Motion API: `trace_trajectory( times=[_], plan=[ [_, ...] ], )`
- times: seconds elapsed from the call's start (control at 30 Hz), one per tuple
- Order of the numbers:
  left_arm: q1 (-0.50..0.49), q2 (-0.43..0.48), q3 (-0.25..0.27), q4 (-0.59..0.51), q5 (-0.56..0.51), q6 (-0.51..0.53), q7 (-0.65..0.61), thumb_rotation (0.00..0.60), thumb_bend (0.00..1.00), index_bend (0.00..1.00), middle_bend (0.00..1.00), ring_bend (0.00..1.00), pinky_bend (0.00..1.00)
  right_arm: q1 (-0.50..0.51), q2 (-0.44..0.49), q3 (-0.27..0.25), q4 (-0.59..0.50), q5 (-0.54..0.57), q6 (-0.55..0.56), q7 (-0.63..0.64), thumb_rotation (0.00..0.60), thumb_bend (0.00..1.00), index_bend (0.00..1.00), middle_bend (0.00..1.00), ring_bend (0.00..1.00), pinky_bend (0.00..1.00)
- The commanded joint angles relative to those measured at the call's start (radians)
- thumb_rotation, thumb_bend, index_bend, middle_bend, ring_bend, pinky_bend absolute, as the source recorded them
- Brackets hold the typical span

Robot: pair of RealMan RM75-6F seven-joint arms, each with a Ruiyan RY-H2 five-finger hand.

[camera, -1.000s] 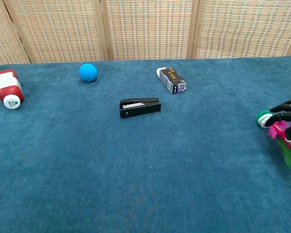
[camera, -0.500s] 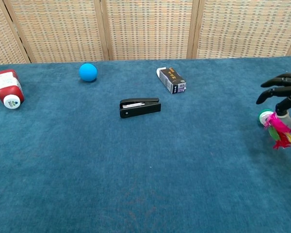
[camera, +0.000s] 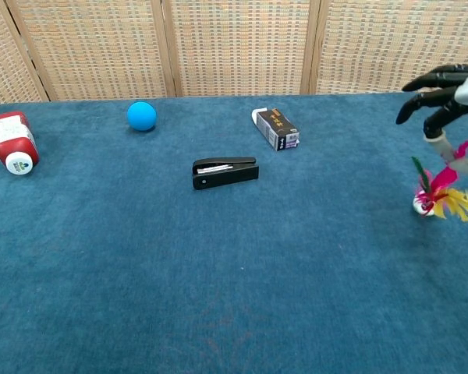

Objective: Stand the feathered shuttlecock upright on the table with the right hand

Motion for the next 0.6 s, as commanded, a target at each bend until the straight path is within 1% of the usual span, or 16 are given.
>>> trace_trajectory(
  times=[0.03,0.13,0.33,0.6],
  plan=[
    [0.000,0.000,0.000,0.000,0.001,0.000,-0.002,0.600,0.04,0.00,0.00,0.00,0.00,0.019,0.015,0.030,-0.026,0.037,-0.026,-0.028,0.600,0.39,0.65,0.19,0.00,0.00],
    [0.000,0.001,0.000,0.001,0.001,-0.001,-0.005,0.600,0.04,0.00,0.00,0.00,0.00,0.027,0.018,0.047,-0.034,0.067,-0.043,-0.038,0.600,0.39,0.66,0.19,0.00,0.00],
    [-0.001,0.001,0.001,0.003,0.000,-0.005,-0.006,0.600,0.04,0.00,0.00,0.00,0.00,0.034,0.018,0.062,-0.032,0.104,-0.065,-0.060,0.600,0.39,0.66,0.19,0.00,0.00],
    [-0.001,-0.001,0.003,0.002,0.002,-0.005,-0.002,0.600,0.04,0.00,0.00,0.00,0.00,0.036,0.020,0.068,-0.035,0.124,-0.072,-0.068,0.600,0.39,0.66,0.19,0.00,0.00]
  ],
)
